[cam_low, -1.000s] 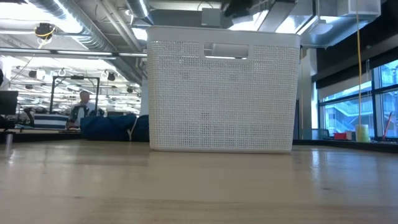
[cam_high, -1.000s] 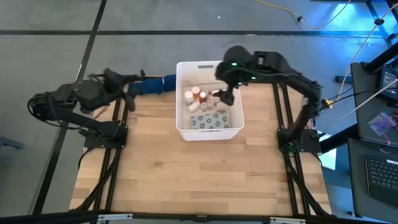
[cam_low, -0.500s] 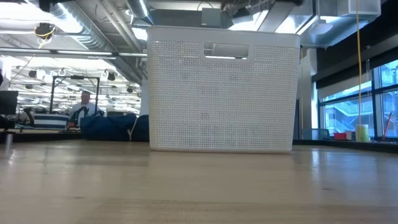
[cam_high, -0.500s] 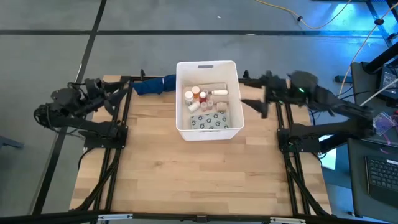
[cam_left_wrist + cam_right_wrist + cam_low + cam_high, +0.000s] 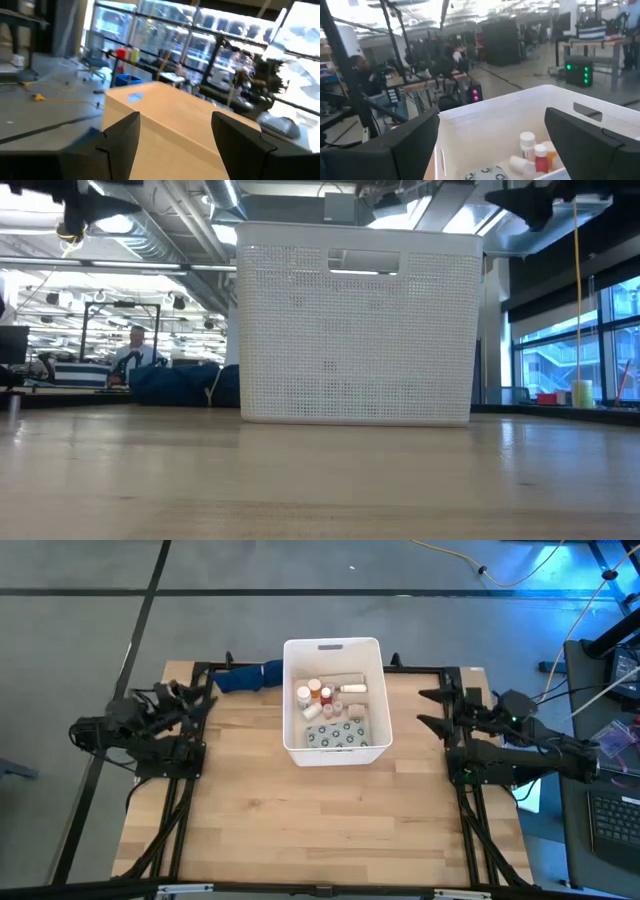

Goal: Pick & place medical supplies in basket/bin
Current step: Return to Home Position

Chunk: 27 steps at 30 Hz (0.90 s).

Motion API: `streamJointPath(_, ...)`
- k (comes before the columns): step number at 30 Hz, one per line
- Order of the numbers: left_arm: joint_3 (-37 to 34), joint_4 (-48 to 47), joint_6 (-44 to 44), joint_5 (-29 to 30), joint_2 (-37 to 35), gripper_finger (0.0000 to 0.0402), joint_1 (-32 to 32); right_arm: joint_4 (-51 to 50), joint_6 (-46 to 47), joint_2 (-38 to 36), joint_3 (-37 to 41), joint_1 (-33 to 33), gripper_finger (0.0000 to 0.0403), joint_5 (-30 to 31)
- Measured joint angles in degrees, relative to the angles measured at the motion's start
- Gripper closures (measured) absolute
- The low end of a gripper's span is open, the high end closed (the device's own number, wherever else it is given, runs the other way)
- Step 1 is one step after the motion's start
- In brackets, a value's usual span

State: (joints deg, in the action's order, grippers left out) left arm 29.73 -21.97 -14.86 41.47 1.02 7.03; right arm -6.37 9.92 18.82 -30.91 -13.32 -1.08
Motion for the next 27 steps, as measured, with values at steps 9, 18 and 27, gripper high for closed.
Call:
streamJointPath(9,-10.73,8.09,-3.09,-1.31,-0.97,0.0162,-0.04,0.19,-1.41,-9.3,7.16,0.02,0.0042,-0.16)
streamJointPath(18,-20.64,15.73,-4.7,-0.9,-0.99,0.0162,-0.07,0.93,-1.09,-14.79,10.67,0.02,0.0042,-0.26)
streamJointPath(27,-26.68,18.76,-7.7,1.21,-0.63,0.0162,-0.25,1.56,-1.5,-18.8,15.79,0.0,0.0042,-0.1)
